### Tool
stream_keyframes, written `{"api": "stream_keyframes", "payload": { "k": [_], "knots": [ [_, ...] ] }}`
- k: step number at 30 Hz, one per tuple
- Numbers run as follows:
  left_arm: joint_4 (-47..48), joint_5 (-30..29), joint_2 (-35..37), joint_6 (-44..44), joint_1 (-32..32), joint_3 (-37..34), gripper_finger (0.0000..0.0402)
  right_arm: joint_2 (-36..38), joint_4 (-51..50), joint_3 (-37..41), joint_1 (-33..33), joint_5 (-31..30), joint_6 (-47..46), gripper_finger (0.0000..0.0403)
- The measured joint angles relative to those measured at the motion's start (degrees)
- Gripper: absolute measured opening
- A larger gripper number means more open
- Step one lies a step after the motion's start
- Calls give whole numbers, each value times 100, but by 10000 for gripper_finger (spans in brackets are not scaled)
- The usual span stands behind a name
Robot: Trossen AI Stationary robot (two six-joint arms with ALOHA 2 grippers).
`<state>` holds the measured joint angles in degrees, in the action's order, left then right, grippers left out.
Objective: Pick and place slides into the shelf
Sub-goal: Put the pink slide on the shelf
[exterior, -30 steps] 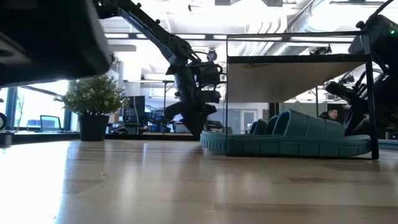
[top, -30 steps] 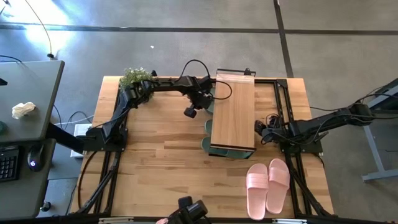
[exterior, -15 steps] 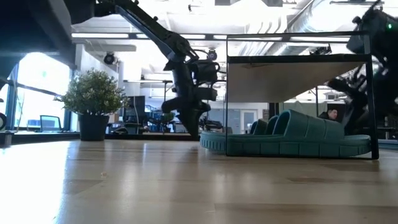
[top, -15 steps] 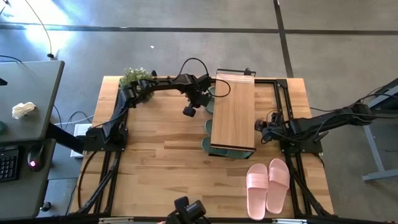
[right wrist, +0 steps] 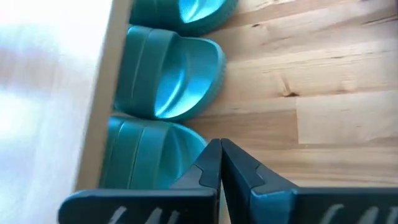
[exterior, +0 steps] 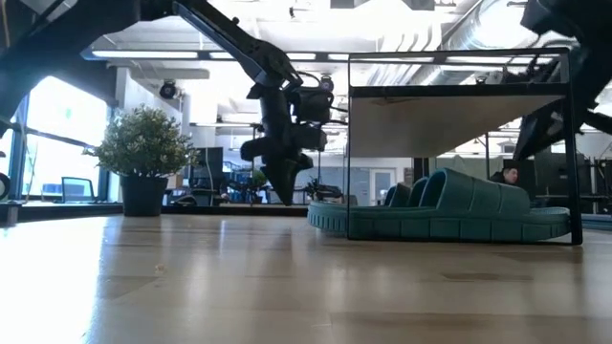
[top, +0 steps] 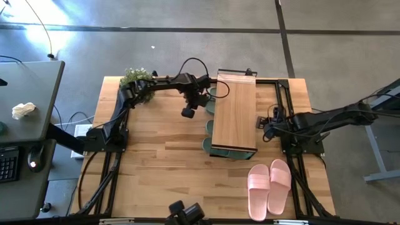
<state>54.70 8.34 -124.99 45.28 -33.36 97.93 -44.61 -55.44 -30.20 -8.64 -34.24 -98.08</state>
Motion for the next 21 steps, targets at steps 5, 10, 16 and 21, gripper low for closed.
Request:
{"api": "stream_keyframes", "payload": {
  "k": [5, 10, 16, 21],
  "knots": [
    [193, -2, 173, -178, 0, 0, 0, -157, -467, -571, -15, 198, 333, 0],
    [333, -2, 497, -386, 0, 0, 0, -259, -1007, -1254, -227, 236, 648, 0],
    [542, 15, 951, -654, 0, 0, 0, -297, -1513, -1905, -660, 223, 890, 0],
    [747, 512, 1446, -767, 48, 0, 0, -305, -1582, -2314, -1067, 269, 1327, 0]
  ]
}}
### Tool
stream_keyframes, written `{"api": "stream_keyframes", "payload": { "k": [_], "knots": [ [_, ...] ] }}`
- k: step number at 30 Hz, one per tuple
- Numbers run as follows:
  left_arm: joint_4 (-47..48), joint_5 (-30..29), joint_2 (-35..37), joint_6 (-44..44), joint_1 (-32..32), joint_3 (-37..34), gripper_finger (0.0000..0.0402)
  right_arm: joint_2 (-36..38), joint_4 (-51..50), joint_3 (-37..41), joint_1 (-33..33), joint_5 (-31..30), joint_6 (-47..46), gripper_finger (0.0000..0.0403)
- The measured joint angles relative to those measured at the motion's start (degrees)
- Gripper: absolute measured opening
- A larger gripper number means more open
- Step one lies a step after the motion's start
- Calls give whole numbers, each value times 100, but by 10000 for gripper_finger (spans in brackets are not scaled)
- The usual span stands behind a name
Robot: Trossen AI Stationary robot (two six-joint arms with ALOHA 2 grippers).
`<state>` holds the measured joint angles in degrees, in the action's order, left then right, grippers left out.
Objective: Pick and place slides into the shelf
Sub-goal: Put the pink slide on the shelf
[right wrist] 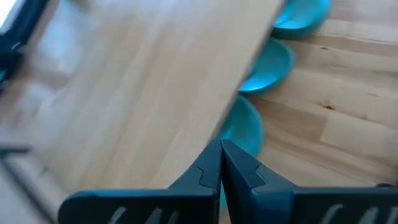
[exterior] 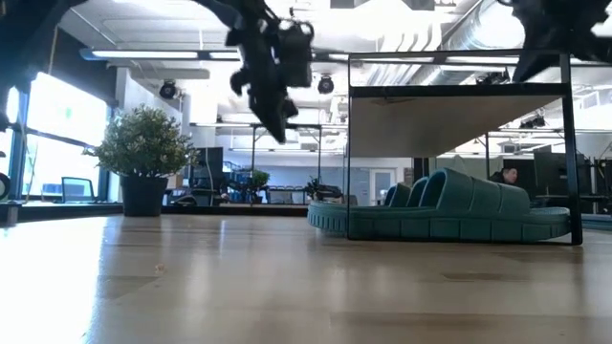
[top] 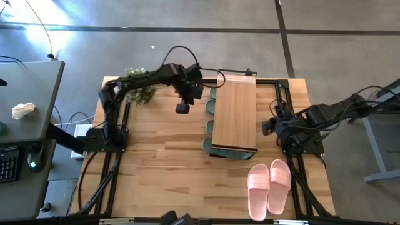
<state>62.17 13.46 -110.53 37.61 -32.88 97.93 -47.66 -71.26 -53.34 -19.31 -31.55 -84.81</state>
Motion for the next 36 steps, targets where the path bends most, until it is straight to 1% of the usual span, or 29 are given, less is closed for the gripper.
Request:
{"api": "stream_keyframes", "payload": {
  "k": [4, 9, 13, 16, 21, 24, 27, 32, 34, 36],
  "knots": [
    [83, 148, 503, -197, 188, 0, 0, 2, -58, -316, -358, 191, 354, 0],
    [92, 247, 1188, -448, 685, 0, 0, 6, -127, -738, -827, 778, 1011, 0],
    [-90, 193, 1659, -719, 1374, 0, 0, 4, 141, -1021, -1240, 1310, 1861, 0],
    [-478, 41, 1913, -883, 2002, 0, 0, 3, 746, -1138, -1558, 1454, 2400, 0],
    [-1417, -80, 2102, -944, 3019, 0, 0, -82, 2226, -1156, -2053, 1386, 3154, 0],
    [-1893, -75, 2108, -932, 3484, 0, 0, -263, 3000, -1156, -2308, 1206, 3496, 0],
    [-2269, -1, 2116, -777, 3832, -116, 0, -500, 3501, -1156, -2462, 1038, 3629, 0],
    [-3308, 636, 2126, -778, 4178, -871, 0, -861, 3874, -1156, -2590, 735, 3320, 0],
    [-3599, 718, 2164, -909, 4258, -1253, 0, -983, 4021, -1156, -2635, 647, 3190, 0],
    [-3751, 658, 2242, -1050, 4310, -1713, 0, -1093, 4167, -1156, -2680, 599, 3061, 0]
  ]
}}
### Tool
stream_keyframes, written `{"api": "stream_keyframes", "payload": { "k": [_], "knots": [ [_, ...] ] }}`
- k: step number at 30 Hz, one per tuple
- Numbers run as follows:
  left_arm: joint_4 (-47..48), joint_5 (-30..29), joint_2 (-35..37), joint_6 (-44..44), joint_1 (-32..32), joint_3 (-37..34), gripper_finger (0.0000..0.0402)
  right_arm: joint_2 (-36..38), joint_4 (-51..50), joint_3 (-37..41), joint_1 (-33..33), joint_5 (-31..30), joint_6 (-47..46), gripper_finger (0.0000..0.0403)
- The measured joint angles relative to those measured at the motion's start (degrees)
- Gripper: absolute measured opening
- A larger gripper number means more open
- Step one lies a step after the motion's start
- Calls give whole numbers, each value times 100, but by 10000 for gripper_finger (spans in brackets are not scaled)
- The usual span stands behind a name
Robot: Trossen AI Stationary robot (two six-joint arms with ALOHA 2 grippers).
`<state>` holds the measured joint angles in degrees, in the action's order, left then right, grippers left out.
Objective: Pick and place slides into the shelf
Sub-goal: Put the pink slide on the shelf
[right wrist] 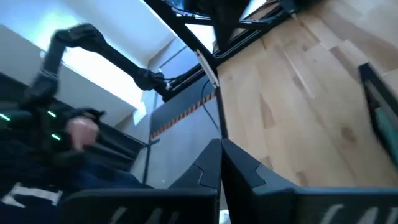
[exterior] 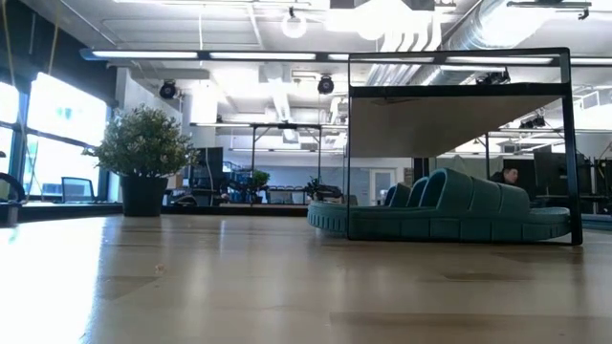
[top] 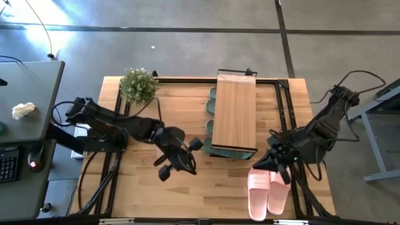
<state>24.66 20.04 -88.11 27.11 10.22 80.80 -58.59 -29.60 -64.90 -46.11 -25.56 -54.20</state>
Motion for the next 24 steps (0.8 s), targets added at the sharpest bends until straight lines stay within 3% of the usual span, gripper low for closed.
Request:
{"api": "stream_keyframes", "payload": {
  "k": [3, 6, 13, 17, 21, 24],
  "knots": [
    [-545, -34, 118, -340, -5, -703, 0, -185, -39, -122, -66, -55, -287, 0],
    [-1189, -37, 315, -629, -7, -1232, 0, -496, -720, -664, -136, -62, -700, 0],
    [-1416, -405, 462, -791, -7, -1594, 0, -1869, -3924, -3015, -326, -111, -1304, 0],
    [-1455, -425, 465, -717, -7, -1592, 0, -2872, -5968, -3984, -459, 100, -1711, 0],
    [-1464, -420, 478, -649, -7, -1592, 0, -3557, -5840, -4131, -621, 13, -1386, 0],
    [-1466, -417, 487, -638, -7, -1592, 0, -4105, -6036, -4303, -640, 166, -1750, 0]
  ]
}}
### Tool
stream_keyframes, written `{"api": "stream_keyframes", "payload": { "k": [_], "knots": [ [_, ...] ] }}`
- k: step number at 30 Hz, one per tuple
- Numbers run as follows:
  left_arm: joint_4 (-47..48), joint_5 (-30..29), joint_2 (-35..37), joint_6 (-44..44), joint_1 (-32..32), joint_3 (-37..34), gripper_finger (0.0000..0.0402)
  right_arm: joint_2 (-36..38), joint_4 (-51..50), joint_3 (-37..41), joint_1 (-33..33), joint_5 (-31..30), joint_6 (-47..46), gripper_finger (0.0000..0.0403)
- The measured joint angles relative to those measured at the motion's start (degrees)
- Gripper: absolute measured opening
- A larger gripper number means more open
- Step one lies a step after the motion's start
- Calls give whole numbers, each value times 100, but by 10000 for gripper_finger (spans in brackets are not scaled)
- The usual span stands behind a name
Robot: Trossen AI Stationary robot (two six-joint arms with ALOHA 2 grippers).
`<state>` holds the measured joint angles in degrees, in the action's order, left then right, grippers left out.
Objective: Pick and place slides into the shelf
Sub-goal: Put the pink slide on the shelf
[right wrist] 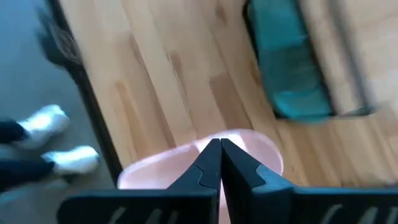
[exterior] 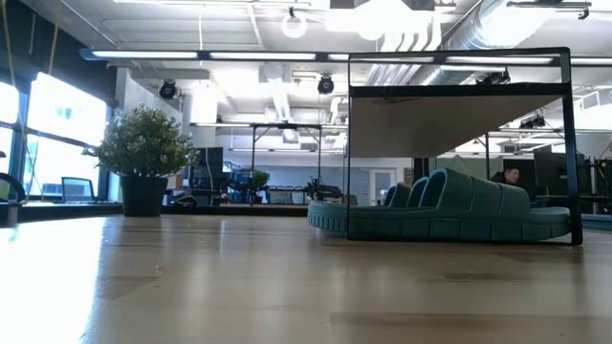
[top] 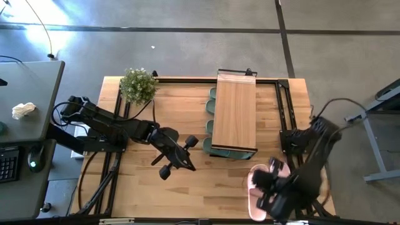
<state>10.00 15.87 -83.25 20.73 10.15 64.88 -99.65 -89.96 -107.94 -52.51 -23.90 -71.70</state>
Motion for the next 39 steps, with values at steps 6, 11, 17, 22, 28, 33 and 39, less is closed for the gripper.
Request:
{"api": "stream_keyframes", "payload": {
  "k": [6, 11, 17, 22, 28, 33, 39],
  "knots": [
    [4, 35, -2, -2, 0, 0, 0, -1017, -14, 0, -56, 815, -39, 0],
    [2, 112, -2, 10, 0, 2, 0, -1684, -9, 4, -96, 1276, -188, 0],
    [28, 115, -2, 46, 0, 2, 0, -1951, -6, 4, -243, 1370, -507, 0],
    [30, 115, -2, 46, 0, 2, 0, -1955, -8, 4, -509, 1497, -769, 0],
    [31, 118, -2, 205, 0, 2, 0, -1955, -6, 4, -937, 1292, -1674, 4],
    [33, 112, -6, 214, 0, 2, 0, -1955, -6, 4, -1105, 885, -1981, 58],
    [33, 110, -6, 214, 0, 2, 0, -1973, -7, 4, -1122, 617, -1227, 149]
  ]
}}
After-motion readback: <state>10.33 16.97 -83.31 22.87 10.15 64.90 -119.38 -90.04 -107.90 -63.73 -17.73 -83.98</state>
